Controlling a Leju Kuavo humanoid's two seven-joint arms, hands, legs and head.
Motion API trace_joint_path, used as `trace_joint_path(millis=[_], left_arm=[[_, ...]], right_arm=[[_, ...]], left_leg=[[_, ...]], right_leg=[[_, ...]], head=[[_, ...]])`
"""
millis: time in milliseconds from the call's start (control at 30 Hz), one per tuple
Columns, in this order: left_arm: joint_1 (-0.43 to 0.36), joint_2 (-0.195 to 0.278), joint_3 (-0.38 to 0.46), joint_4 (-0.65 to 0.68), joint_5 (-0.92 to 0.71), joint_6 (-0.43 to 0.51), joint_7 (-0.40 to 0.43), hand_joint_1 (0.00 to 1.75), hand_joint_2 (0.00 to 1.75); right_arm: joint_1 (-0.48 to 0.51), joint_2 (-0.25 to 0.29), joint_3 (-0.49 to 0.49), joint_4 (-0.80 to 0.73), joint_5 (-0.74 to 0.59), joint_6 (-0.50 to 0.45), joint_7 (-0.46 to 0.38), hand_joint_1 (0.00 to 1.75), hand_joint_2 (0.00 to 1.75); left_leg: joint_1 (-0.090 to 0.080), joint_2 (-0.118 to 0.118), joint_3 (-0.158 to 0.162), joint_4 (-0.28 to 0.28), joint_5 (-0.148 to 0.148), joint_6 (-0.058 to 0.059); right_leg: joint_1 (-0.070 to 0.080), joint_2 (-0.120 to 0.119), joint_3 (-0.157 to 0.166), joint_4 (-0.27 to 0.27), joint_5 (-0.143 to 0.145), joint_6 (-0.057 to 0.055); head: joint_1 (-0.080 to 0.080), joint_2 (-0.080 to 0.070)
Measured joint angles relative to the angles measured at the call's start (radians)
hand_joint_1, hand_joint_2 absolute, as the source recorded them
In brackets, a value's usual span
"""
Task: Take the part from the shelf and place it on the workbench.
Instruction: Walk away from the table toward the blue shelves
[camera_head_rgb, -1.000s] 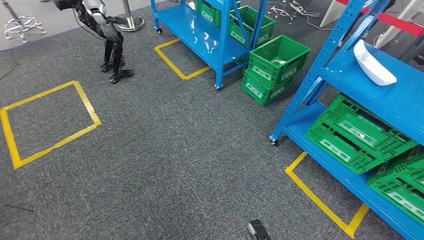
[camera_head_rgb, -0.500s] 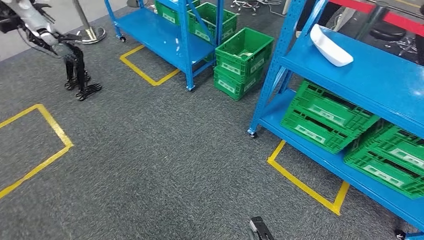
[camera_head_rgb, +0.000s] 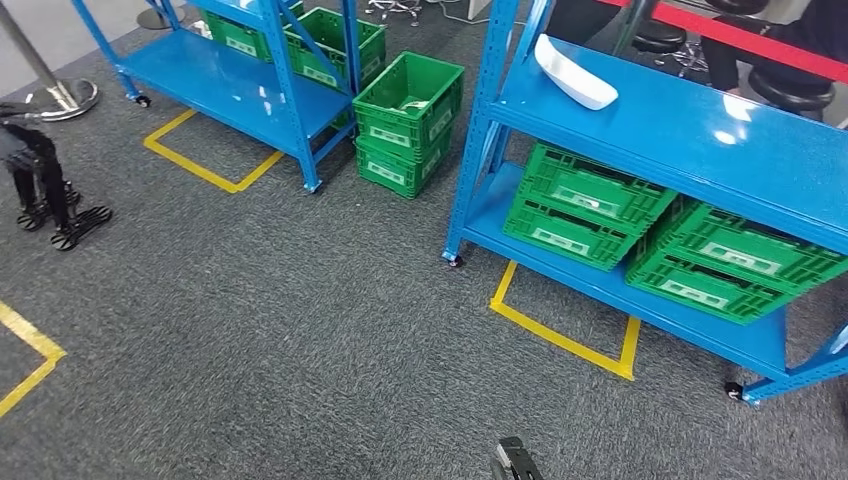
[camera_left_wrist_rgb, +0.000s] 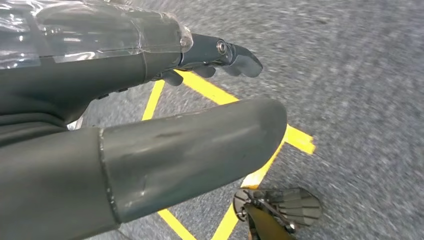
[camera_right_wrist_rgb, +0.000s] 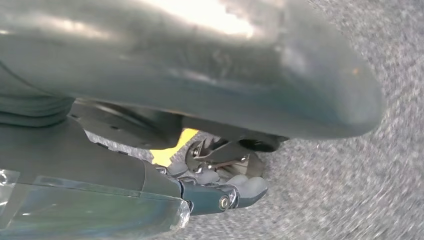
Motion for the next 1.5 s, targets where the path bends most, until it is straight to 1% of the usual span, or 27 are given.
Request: trace_joint_path(millis=[33, 67, 133, 200, 267, 300, 367, 433, 500, 533, 600, 667, 733, 800, 867, 933, 1000, 1033, 1067, 1167, 1233, 1267, 1300, 1333, 1400, 1433, 1500], left_arm=[[-0.001, 0.000, 0.000, 0.000, 0.000, 0.000, -0.001, 0.00, 0.00], [-0.003, 0.000, -0.001, 0.000, 0.000, 0.000, -0.003, 0.00, 0.00], [-0.006, -0.003, -0.001, 0.000, 0.000, 0.000, -0.005, 0.00, 0.00], [-0.010, -0.005, -0.002, 0.000, 0.000, 0.000, -0.006, 0.00, 0.00], [-0.012, -0.006, -0.004, 0.000, 0.000, 0.001, -0.006, 0.00, 0.00], [-0.013, -0.007, -0.004, 0.000, 0.000, 0.001, -0.006, 0.00, 0.00], [-0.015, -0.009, -0.005, 0.000, 0.000, 0.001, -0.006, 0.00, 0.00], [-0.012, -0.009, -0.006, 0.001, 0.000, 0.001, -0.003, 0.00, 0.00], [-0.006, -0.008, -0.006, 0.001, 0.000, 0.001, 0.001, 0.00, 0.00], [-0.004, -0.007, -0.006, 0.000, 0.000, 0.001, 0.002, 0.00, 0.00], [-0.004, -0.006, -0.005, 0.000, 0.000, 0.001, 0.003, 0.00, 0.00], [-0.003, -0.004, -0.006, 0.000, 0.000, 0.001, 0.004, 0.00, 0.00], [-0.003, -0.003, -0.006, 0.001, 0.000, 0.000, 0.004, 0.00, 0.00], [-0.003, -0.003, -0.006, 0.000, 0.000, 0.000, 0.005, 0.00, 0.00], [-0.004, -0.003, -0.006, 0.000, 0.000, 0.000, 0.005, 0.00, 0.00], [-0.002, -0.002, -0.006, 0.000, 0.000, 0.000, 0.004, 0.00, 0.00], [-0.001, -0.002, -0.006, 0.000, 0.000, 0.000, 0.004, 0.00, 0.00], [-0.001, -0.002, -0.006, 0.000, 0.000, 0.000, 0.004, 0.00, 0.00], [-0.002, -0.002, -0.006, 0.000, 0.000, 0.000, 0.005, 0.00, 0.00], [-0.007, -0.003, -0.006, 0.000, 0.000, 0.000, 0.003, 0.00, 0.00], [-0.009, -0.004, -0.006, 0.000, 0.000, 0.000, 0.001, 0.00, 0.00], [-0.010, -0.004, -0.006, 0.000, 0.000, 0.000, 0.000, 0.00, 0.00], [-0.011, -0.005, -0.006, 0.000, 0.000, 0.000, -0.001, 0.00, 0.00], [-0.012, -0.005, -0.006, 0.000, 0.000, 0.000, -0.002, 0.00, 0.00], [-0.013, -0.004, -0.006, 0.000, 0.000, 0.000, -0.005, 0.00, 0.00], [-0.012, -0.003, -0.006, 0.000, 0.000, 0.001, -0.005, 0.00, 0.00], [-0.008, -0.001, -0.007, 0.000, 0.000, 0.001, -0.005, 0.00, 0.00]], right_arm=[[0.003, 0.000, 0.001, 0.000, -0.001, 0.000, 0.000, 0.00, 0.00], [0.007, 0.000, 0.001, 0.000, -0.002, 0.000, 0.000, 0.00, 0.00], [0.011, -0.002, 0.003, 0.000, -0.003, -0.001, 0.000, 0.00, 0.00], [0.009, -0.003, 0.007, 0.001, -0.003, -0.001, 0.000, 0.00, 0.00], [0.009, -0.003, 0.010, 0.001, -0.004, -0.002, 0.000, 0.00, 0.00], [0.012, -0.003, 0.010, 0.002, -0.004, -0.003, 0.000, 0.00, 0.00], [0.013, -0.003, 0.012, 0.003, -0.004, -0.004, 0.000, 0.00, 0.00], [0.007, -0.003, 0.012, 0.003, -0.005, -0.004, -0.001, 0.00, 0.00], [0.003, -0.001, 0.012, 0.003, -0.006, -0.004, -0.001, 0.00, 0.00], [0.005, -0.001, 0.012, 0.003, -0.006, -0.004, -0.001, 0.00, 0.00], [0.009, -0.001, 0.012, 0.003, -0.007, -0.004, -0.001, 0.00, 0.00], [0.009, -0.001, 0.013, 0.004, -0.008, -0.004, 0.000, 0.00, 0.00], [0.006, -0.002, 0.013, 0.004, -0.008, -0.004, -0.001, 0.00, 0.00], [0.008, -0.003, 0.013, 0.004, -0.008, -0.004, -0.001, 0.00, 0.00], [0.009, -0.003, 0.014, 0.004, -0.008, -0.005, -0.001, 0.00, 0.00], [0.005, -0.002, 0.015, 0.004, -0.008, -0.005, -0.001, 0.00, 0.00], [0.003, -0.001, 0.015, 0.004, -0.008, -0.005, -0.001, 0.00, 0.00], [0.006, -0.001, 0.015, 0.004, -0.008, -0.005, -0.001, 0.00, 0.00], [0.009, -0.001, 0.015, 0.004, -0.008, -0.005, 0.000, 0.00, 0.00], [0.013, -0.002, 0.016, 0.004, -0.008, -0.005, -0.001, 0.00, 0.00], [0.009, -0.002, 0.017, 0.004, -0.008, -0.005, -0.001, 0.00, 0.00], [0.009, -0.002, 0.017, 0.004, -0.009, -0.005, -0.001, 0.00, 0.00], [0.010, -0.002, 0.017, 0.004, -0.009, -0.005, -0.001, 0.00, 0.00], [0.012, -0.002, 0.018, 0.005, -0.010, -0.004, -0.001, 0.00, 0.00], [0.010, -0.002, 0.018, 0.005, -0.011, -0.004, -0.002, 0.00, 0.00], [0.006, -0.002, 0.019, 0.004, -0.010, -0.004, -0.003, 0.00, 0.00], [0.000, 0.001, 0.019, 0.004, -0.009, -0.003, -0.004, 0.00, 0.00]], left_leg=[[-0.002, 0.015, 0.006, 0.000, -0.006, -0.001], [-0.004, 0.027, 0.014, 0.000, -0.011, -0.002], [-0.008, 0.047, 0.029, -0.002, -0.023, -0.005], [-0.010, 0.062, 0.036, -0.004, -0.030, -0.012], [-0.010, 0.077, 0.042, -0.010, -0.031, -0.022], [-0.008, 0.068, 0.046, -0.013, -0.035, -0.027], [-0.007, 0.008, 0.037, 0.019, -0.059, -0.034], [-0.006, -0.049, -0.023, 0.129, -0.106, -0.038], [-0.006, -0.051, -0.093, 0.236, -0.129, -0.041], [-0.006, -0.048, -0.110, 0.246, -0.113, -0.042], [-0.003, -0.060, -0.091, 0.160, -0.027, -0.044], [0.003, -0.111, -0.048, 0.049, 0.029, -0.041], [0.005, -0.139, -0.028, 0.010, 0.025, -0.032], [0.004, -0.113, -0.020, 0.000, 0.022, -0.020], [0.008, -0.081, -0.008, -0.010, 0.020, -0.009], [0.007, -0.044, 0.003, -0.015, 0.014, 0.000], [0.003, -0.007, 0.011, -0.015, 0.004, 0.003], [0.002, 0.008, 0.016, -0.015, -0.001, 0.002], [0.002, 0.021, 0.022, -0.015, -0.006, 0.000], [-0.001, 0.049, 0.041, -0.017, -0.020, -0.009], [-0.004, 0.063, 0.047, -0.021, -0.025, -0.017], [-0.006, 0.071, 0.051, -0.025, -0.026, -0.022], [-0.005, 0.072, 0.055, -0.029, -0.028, -0.028], [-0.004, 0.053, 0.059, -0.028, -0.033, -0.033], [-0.001, -0.014, 0.038, 0.023, -0.066, -0.039], [0.000, -0.044, 0.008, 0.081, -0.093, -0.039], [0.000, -0.052, -0.069, 0.209, -0.134, -0.040]], right_leg=[[0.000, -0.002, -0.004, 0.001, 0.016, -0.002], [0.001, -0.006, 0.010, -0.034, 0.051, -0.007], [0.010, -0.035, 0.068, -0.158, 0.122, -0.027], [0.024, -0.064, 0.105, -0.237, 0.141, -0.045], [0.031, -0.061, 0.113, -0.255, 0.133, -0.053], [0.028, -0.055, 0.119, -0.265, 0.134, -0.054], [0.020, -0.040, 0.136, -0.289, 0.141, -0.059], [0.016, -0.020, 0.148, -0.300, 0.142, -0.065], [0.016, 0.008, 0.154, -0.300, 0.138, -0.067], [0.016, 0.023, 0.159, -0.299, 0.135, -0.066], [0.013, 0.052, 0.171, -0.295, 0.125, -0.059], [0.010, 0.078, 0.175, -0.285, 0.112, -0.049], [0.006, 0.103, 0.167, -0.280, 0.107, -0.036], [0.002, 0.126, 0.161, -0.281, 0.107, -0.025], [0.005, 0.093, 0.146, -0.252, 0.088, -0.015], [0.006, 0.030, 0.089, -0.145, 0.038, -0.004], [0.001, 0.003, 0.020, -0.026, 0.000, 0.004], [-0.001, -0.001, 0.004, -0.004, 0.007, 0.006], [-0.001, -0.004, 0.009, -0.023, 0.034, 0.004], [0.008, -0.044, 0.092, -0.207, 0.136, -0.013], [0.018, -0.069, 0.119, -0.264, 0.143, -0.026], [0.021, -0.065, 0.120, -0.268, 0.140, -0.030], [0.019, -0.058, 0.123, -0.273, 0.141, -0.035], [0.017, -0.052, 0.127, -0.281, 0.142, -0.040], [0.011, -0.041, 0.139, -0.296, 0.146, -0.050], [0.011, -0.035, 0.143, -0.299, 0.146, -0.054], [0.014, -0.020, 0.148, -0.300, 0.141, -0.061]], head=[[0.003, 0.000], [0.007, 0.000], [0.012, 0.000], [0.012, 0.000], [0.012, 0.000], [0.014, 0.000], [0.011, 0.000], [-0.002, 0.000], [-0.015, 0.000], [-0.020, 0.000], [-0.027, 0.000], [-0.034, 0.000], [-0.038, 0.000], [-0.037, 0.000], [-0.028, 0.000], [-0.011, 0.000], [-0.002, 0.000], [0.001, 0.000], [0.004, 0.000], [0.014, 0.000], [0.014, 0.000], [0.013, 0.000], [0.013, 0.000], [0.010, 0.000], [0.002, 0.000], [-0.006, 0.000], [-0.020, 0.000]])
